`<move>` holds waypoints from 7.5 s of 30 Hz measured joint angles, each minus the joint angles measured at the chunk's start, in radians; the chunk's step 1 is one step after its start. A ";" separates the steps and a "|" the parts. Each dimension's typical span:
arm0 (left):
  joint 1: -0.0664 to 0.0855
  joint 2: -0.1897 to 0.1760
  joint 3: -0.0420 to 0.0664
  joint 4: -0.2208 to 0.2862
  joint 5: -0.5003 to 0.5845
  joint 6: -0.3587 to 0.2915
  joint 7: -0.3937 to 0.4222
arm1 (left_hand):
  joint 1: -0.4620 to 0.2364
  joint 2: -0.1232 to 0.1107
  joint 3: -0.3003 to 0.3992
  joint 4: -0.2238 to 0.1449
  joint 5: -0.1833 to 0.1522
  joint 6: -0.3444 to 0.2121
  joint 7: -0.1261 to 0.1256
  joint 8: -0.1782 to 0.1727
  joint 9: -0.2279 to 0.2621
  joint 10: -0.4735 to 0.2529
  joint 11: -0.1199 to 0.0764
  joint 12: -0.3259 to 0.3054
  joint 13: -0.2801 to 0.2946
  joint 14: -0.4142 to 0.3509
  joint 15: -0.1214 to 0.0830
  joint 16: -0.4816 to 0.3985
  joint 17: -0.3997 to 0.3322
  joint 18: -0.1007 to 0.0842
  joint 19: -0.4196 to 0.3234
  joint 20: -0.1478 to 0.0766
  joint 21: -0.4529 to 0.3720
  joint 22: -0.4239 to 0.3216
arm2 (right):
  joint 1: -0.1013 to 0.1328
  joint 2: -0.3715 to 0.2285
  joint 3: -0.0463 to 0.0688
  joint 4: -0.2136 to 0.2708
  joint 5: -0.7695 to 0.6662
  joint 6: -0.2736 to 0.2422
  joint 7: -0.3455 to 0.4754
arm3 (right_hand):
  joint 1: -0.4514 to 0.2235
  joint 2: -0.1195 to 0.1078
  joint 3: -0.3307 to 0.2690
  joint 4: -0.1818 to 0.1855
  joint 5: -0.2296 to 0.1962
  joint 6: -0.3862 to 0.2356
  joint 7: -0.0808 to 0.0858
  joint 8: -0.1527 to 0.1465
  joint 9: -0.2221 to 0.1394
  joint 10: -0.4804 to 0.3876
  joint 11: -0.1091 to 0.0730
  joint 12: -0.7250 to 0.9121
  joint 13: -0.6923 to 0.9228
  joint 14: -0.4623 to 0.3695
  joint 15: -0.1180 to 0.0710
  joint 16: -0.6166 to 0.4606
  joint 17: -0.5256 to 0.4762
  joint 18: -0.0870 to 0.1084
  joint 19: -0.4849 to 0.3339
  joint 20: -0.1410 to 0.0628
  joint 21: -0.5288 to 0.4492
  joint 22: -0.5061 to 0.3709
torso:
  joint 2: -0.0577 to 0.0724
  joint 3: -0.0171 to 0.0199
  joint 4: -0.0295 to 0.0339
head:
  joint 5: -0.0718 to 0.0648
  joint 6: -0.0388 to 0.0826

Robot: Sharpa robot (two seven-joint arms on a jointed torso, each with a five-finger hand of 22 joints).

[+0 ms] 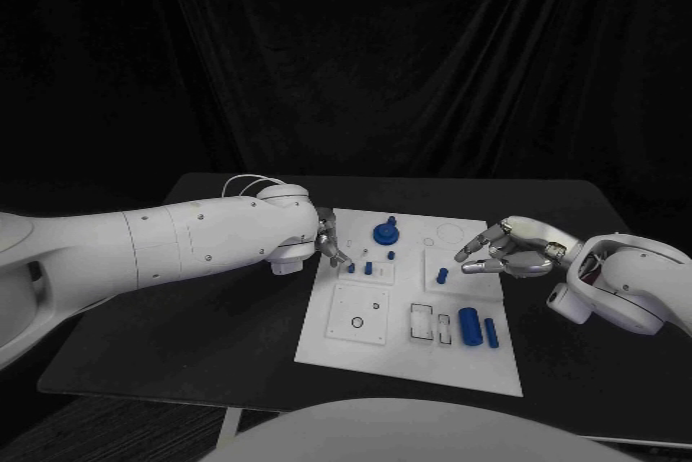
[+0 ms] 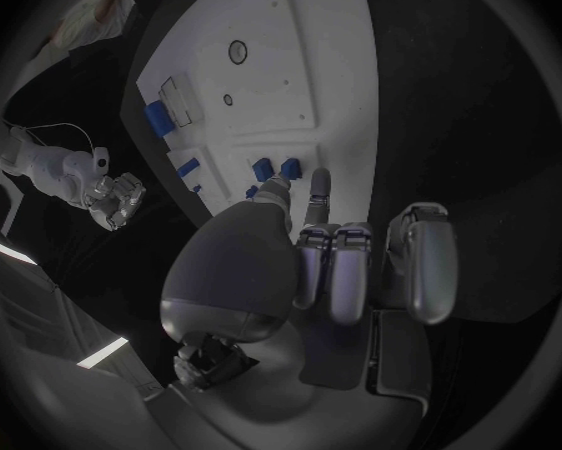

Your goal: Assemble the parts on the task board

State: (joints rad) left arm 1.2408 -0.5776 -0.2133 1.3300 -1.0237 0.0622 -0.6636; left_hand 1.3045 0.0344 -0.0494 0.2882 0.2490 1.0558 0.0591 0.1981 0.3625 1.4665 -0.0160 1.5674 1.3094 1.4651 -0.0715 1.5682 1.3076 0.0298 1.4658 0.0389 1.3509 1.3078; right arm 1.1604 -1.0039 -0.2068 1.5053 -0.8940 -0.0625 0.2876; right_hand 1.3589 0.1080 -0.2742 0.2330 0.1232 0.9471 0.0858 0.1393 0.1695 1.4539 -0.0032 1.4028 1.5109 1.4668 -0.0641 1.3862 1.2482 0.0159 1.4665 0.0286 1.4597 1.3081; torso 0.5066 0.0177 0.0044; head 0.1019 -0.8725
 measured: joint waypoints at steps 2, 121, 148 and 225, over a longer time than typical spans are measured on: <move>-0.001 0.003 0.000 -0.006 -0.001 0.002 -0.001 | -0.008 0.001 0.000 0.000 -0.006 0.000 0.000 -0.003 -0.002 0.000 0.000 0.000 0.000 0.000 0.000 0.000 0.000 0.000 0.000 0.000 -0.002 0.000 | 0.000 0.001 0.000 -0.001 0.000 0.001 0.000 | 0.000 0.000 0.000 0.000 0.000 0.000 0.000 0.000 0.000 0.000 0.000 0.000 0.000 0.000 0.000 0.000 0.000 0.000 0.000 0.000 0.000 0.000 | 0.000 0.0001 -0.0004 | 0.001 0.000; -0.033 0.065 0.001 -0.067 0.048 -0.017 0.037 | 0.031 -0.129 0.311 -0.108 0.329 -0.022 -0.010 0.145 0.271 -0.002 -0.027 0.001 0.000 0.000 -0.029 0.000 0.000 0.000 0.000 -0.029 -0.027 0.000 | -0.009 0.004 0.000 -0.011 0.000 0.017 -0.001 | 0.001 0.001 -0.003 -0.003 0.000 0.000 0.000 0.000 -0.001 0.003 0.003 -0.001 0.000 -0.002 0.002 0.000 -0.001 0.000 -0.004 0.004 0.000 0.000 | 0.000 0.0001 -0.0003 | -0.003 0.000; 0.119 0.103 0.002 -0.146 0.142 0.322 0.055 | -0.009 -0.064 0.487 -0.071 0.212 -0.300 0.022 0.402 0.540 0.001 0.005 -0.019 0.000 0.002 0.002 0.000 0.000 0.000 0.000 0.001 -0.043 0.000 | -0.009 0.000 0.000 -0.007 0.000 0.018 -0.002 | 0.001 0.001 -0.006 -0.006 0.000 0.000 0.000 0.000 -0.001 0.002 0.003 0.002 0.000 0.002 0.000 0.000 -0.001 0.000 -0.004 0.004 -0.004 -0.001 | 0.000 0.0000 -0.0004 | 0.001 0.000; 0.025 0.380 0.002 -0.534 0.146 0.566 -0.038 | -0.054 -0.080 0.471 -0.151 0.253 -0.269 0.026 0.359 0.523 0.001 0.005 0.000 0.000 0.002 0.002 0.000 0.000 0.016 0.000 0.000 -0.007 -0.001 | -0.009 0.018 0.000 0.001 0.000 0.023 -0.002 | 0.001 0.001 -0.006 -0.006 0.000 0.000 0.000 0.000 -0.003 0.002 0.002 -0.004 0.000 -0.002 0.002 0.000 -0.007 0.000 0.000 0.007 -0.017 -0.001 | 0.000 0.0000 -0.0005 | 0.021 0.000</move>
State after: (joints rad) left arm 1.2653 -0.1973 -0.2114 0.7960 -0.8776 0.6277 -0.7017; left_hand 1.2503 -0.0460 0.4212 0.1376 0.5024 0.7870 0.0854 0.5569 0.8851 1.4678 -0.0109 1.5674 1.3097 1.4669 -0.0696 1.5682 1.3073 0.0457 1.4658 0.0392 1.3438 1.3073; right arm 1.1513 -0.9858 -0.2067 1.5065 -0.8940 -0.0392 0.2853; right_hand 1.3601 0.1092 -0.2797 0.2275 0.1232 0.9471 0.0858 0.1393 0.1670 1.4556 -0.0012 1.3991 1.5110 1.4650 -0.0623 1.3862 1.2412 0.0159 1.4665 0.0358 1.4430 1.3075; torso 0.5068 0.0177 0.0039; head 0.1228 -0.8725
